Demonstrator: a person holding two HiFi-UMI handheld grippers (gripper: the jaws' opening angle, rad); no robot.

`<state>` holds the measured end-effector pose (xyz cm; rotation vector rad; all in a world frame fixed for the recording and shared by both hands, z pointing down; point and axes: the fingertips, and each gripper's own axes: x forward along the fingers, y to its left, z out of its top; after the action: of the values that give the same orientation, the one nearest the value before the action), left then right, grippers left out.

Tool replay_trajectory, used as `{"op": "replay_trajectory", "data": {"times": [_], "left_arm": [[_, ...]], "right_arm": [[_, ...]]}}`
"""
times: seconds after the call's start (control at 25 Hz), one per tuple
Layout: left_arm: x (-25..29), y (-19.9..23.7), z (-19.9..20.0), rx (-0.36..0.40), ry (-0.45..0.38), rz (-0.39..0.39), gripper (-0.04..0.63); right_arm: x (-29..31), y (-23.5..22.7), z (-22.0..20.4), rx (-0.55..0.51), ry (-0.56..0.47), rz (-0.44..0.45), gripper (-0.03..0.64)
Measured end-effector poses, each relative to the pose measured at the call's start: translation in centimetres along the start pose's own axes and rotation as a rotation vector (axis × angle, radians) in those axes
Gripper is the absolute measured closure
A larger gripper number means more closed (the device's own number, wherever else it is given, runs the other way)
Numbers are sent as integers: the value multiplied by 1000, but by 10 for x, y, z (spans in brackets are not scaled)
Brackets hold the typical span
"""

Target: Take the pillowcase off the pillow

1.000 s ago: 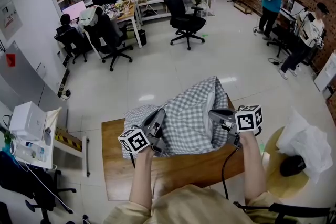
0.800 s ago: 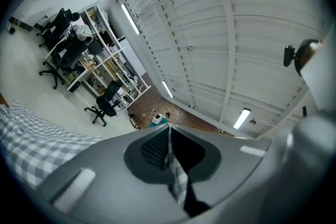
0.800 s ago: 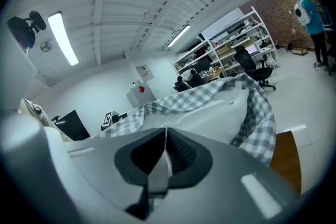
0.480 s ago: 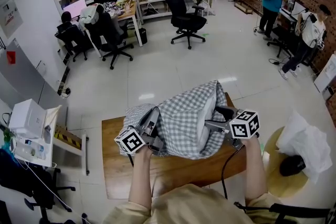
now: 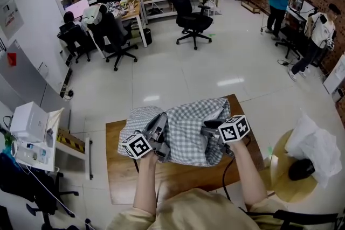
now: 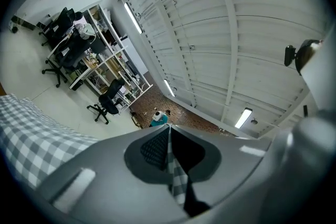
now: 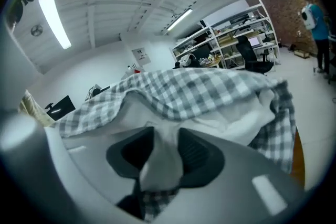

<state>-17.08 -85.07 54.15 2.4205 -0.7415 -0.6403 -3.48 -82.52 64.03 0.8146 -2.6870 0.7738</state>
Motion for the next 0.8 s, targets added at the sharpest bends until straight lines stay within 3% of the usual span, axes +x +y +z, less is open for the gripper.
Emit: {"op": "replay_trajectory", "data": {"times": [0.04, 0.08, 0.2, 0.28, 0.6, 0.68, 0.8], "left_arm": [[0, 2, -4, 9, 6, 0, 592], [-1, 4, -7, 14, 13, 9, 592], [-7, 9, -4, 8, 11, 60, 592], [-13, 12, 9, -5, -22, 51, 592], [-26, 19, 28, 10, -70, 105, 581], [-34, 7, 35, 106, -69, 128, 460], [-44, -20, 29, 308, 47, 123, 219]], "right_arm": [[2, -7, -4, -3, -3, -22, 589], [0, -12, -6, 8, -21, -24, 612], [-20, -9, 12, 106, -161, 69, 614], [-32, -1, 33, 129, -234, 107, 614], [-46, 23, 63, 163, -379, 195, 614], [-46, 28, 66, 166, -391, 209, 614], [-47, 35, 76, 151, -399, 211, 614]]}}
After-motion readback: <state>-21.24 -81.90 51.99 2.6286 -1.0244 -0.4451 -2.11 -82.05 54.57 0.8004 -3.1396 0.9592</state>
